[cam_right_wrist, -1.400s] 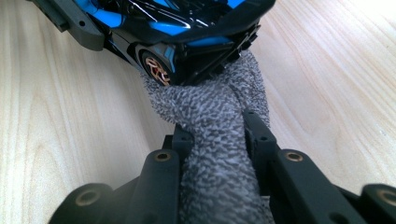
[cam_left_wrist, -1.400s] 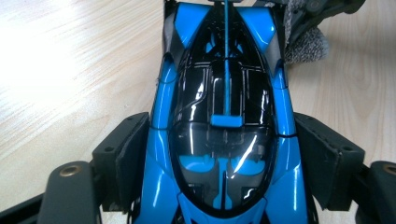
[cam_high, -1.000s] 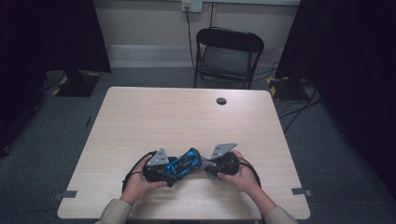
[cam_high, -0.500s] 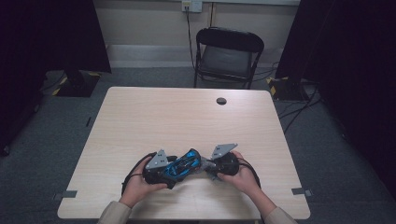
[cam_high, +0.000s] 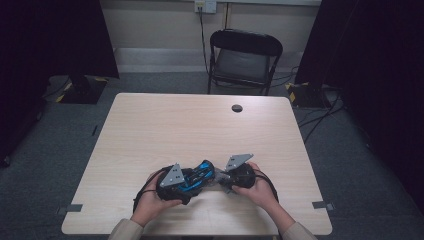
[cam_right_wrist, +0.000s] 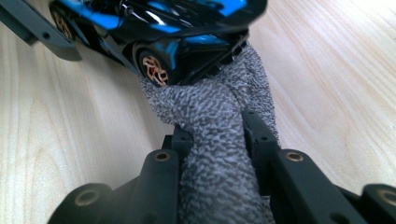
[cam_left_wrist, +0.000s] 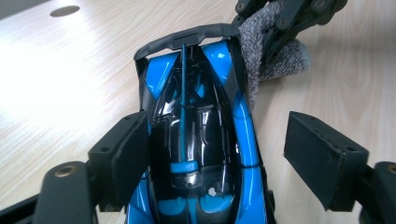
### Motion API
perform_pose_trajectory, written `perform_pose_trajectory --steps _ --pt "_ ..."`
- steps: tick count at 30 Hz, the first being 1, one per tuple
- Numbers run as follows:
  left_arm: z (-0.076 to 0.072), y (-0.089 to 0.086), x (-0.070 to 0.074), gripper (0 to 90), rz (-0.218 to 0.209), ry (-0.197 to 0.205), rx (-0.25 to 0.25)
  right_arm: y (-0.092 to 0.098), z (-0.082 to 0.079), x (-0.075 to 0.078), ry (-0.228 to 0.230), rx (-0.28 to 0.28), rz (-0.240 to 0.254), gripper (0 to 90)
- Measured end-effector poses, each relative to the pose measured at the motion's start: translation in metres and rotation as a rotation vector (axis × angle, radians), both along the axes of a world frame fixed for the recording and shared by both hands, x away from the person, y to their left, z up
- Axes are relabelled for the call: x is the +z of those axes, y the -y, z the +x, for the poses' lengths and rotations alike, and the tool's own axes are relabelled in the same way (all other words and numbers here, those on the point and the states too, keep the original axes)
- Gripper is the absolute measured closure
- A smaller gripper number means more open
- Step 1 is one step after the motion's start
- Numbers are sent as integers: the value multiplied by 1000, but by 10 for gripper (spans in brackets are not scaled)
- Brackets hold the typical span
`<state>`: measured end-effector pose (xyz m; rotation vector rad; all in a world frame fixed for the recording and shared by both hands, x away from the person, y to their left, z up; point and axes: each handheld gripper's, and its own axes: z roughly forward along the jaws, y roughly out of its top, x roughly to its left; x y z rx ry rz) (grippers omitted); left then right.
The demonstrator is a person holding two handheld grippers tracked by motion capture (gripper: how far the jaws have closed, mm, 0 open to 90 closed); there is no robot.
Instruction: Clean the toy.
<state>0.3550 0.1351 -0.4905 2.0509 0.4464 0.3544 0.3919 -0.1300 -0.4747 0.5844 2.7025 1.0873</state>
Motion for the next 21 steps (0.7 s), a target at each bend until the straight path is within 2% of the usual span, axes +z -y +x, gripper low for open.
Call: perform_pose_trajectory --steps 3,5,6,7,12,15,19,21 --pt "1 0 1 232 2 -6 4 0 0 0 -7 -4 6 710" --pt "3 1 0 232 31 21 0 0 0 1 -11 -3 8 710" --pt "3 2 -1 234 39 12 6 -1 0 1 -9 -1 6 710" --pt "4 2 -4 229 55 33 0 -1 0 1 -12 -2 8 710" --pt "9 3 -4 276 37 5 4 -5 -1 4 -17 9 5 710" --pt "10 2 -3 295 49 14 -3 -5 0 4 -22 9 8 710" --pt "12 -1 -1 321 32 -4 4 -4 0 5 -23 5 20 710" --pt "13 -2 1 324 42 -4 -2 -3 1 7 -20 3 30 710"
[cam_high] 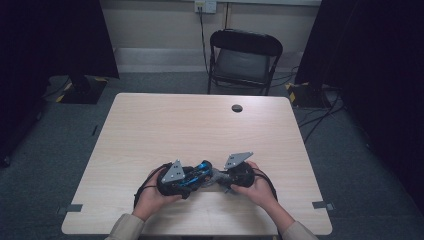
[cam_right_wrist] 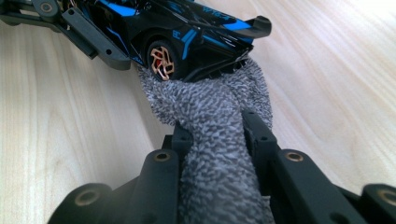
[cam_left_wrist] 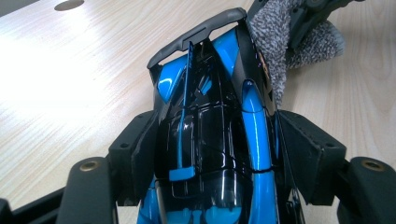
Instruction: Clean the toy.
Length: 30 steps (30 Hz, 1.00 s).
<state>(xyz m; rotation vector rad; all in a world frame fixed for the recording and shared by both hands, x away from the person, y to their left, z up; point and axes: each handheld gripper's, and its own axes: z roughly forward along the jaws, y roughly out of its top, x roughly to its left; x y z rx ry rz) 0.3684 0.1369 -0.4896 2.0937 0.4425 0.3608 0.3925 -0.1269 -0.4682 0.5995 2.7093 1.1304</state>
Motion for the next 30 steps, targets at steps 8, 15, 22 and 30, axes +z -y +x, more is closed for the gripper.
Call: perform_pose_trajectory --steps 8,15,22,30 --pt "9 -7 2 324 -39 -75 25 1 1 2 -1 -5 8 708" --pt "15 -14 0 319 -78 -127 42 2 3 2 -4 -10 15 708" --pt "16 -11 -1 307 -45 -112 24 0 4 3 0 -9 18 709" --pt "12 -6 -3 265 -2 -61 -1 -1 4 3 -6 -14 29 711"
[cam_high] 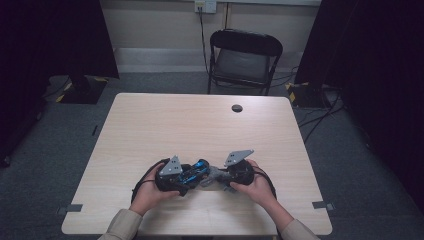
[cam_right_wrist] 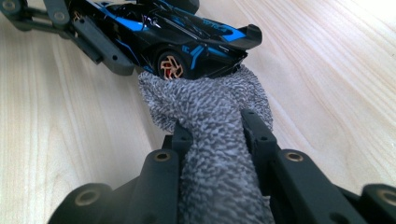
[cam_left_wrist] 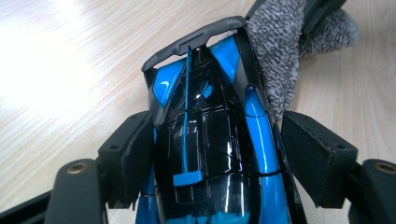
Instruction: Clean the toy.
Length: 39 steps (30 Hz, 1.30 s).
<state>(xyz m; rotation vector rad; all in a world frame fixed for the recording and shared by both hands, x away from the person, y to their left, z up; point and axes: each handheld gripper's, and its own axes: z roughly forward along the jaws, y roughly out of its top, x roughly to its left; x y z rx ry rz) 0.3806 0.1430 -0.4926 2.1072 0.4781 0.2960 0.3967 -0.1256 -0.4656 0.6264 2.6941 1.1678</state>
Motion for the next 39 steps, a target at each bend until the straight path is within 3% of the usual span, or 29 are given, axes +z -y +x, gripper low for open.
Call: perform_pose_trajectory --steps 2,7,10,14,15,16,28,33,39 --pt "-1 2 -1 248 11 27 -12 0 0 0 0 0 2 711" --pt "-3 2 -3 242 6 42 -11 0 0 -2 -6 -1 6 711" --pt "-3 0 0 299 31 50 6 0 0 -2 -9 0 6 712" --pt "1 -3 3 321 24 15 12 -1 0 -2 -8 -3 10 712" --pt "2 -4 3 321 15 3 18 -1 0 -1 -4 -1 8 713" --pt "5 -7 4 321 -5 -34 32 -1 0 -1 -3 -2 7 713" --pt "19 -26 4 318 -86 -160 105 1 5 -3 -10 -9 13 712" --pt "22 -29 2 317 -127 -190 107 -2 6 -3 -10 -9 10 711" --pt "22 -28 2 317 -115 -173 97 -5 6 -3 -9 -7 14 711"
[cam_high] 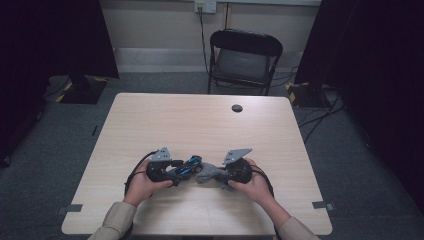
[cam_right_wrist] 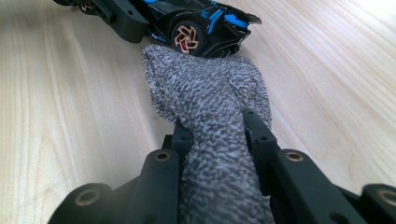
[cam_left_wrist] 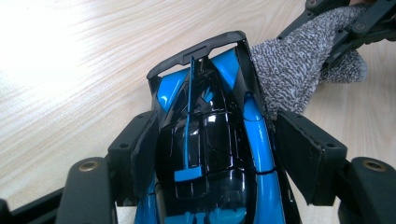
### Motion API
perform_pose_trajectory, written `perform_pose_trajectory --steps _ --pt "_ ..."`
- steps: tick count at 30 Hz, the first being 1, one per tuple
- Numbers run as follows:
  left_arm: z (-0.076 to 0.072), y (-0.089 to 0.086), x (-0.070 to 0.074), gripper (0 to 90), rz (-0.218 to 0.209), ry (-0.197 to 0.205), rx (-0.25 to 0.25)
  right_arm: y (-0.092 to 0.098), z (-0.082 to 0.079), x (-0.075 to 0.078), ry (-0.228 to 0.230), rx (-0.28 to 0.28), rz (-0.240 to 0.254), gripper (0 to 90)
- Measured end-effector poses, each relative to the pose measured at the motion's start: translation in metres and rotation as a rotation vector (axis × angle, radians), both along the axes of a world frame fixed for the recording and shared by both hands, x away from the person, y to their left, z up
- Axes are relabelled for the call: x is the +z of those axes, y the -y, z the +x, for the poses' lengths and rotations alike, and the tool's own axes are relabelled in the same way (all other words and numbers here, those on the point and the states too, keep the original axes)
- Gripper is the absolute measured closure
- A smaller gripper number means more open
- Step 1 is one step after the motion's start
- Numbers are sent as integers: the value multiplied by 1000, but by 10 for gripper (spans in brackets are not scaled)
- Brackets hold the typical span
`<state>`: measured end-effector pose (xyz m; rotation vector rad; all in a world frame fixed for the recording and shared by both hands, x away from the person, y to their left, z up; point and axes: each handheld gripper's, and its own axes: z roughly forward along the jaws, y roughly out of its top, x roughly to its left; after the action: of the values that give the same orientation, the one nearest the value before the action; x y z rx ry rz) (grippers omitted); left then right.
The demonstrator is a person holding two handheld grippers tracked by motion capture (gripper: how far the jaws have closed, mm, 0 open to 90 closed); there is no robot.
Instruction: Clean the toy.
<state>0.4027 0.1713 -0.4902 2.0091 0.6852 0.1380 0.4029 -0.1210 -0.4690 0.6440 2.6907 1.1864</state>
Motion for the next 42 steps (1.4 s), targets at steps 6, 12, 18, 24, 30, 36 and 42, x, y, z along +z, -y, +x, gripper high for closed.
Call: perform_pose_trajectory --steps 6,12,18,24,30,36,42 --pt "-3 3 2 309 68 38 -33 -2 1 1 3 0 3 712" --pt "-11 3 6 249 116 99 -48 -6 1 0 3 6 -1 712" --pt "-26 -5 7 206 120 122 -39 -7 -1 -2 2 3 7 712" --pt "-45 -12 9 224 150 146 -49 -8 -2 -1 1 -2 1 711" --pt "-55 -15 4 229 179 192 -46 -8 -3 -2 -1 -6 2 712" --pt "-58 -18 -2 226 193 235 -45 -8 -2 -2 -1 -3 0 711" --pt "-53 -16 -7 225 220 289 -57 -9 -3 -1 -4 4 -4 711"
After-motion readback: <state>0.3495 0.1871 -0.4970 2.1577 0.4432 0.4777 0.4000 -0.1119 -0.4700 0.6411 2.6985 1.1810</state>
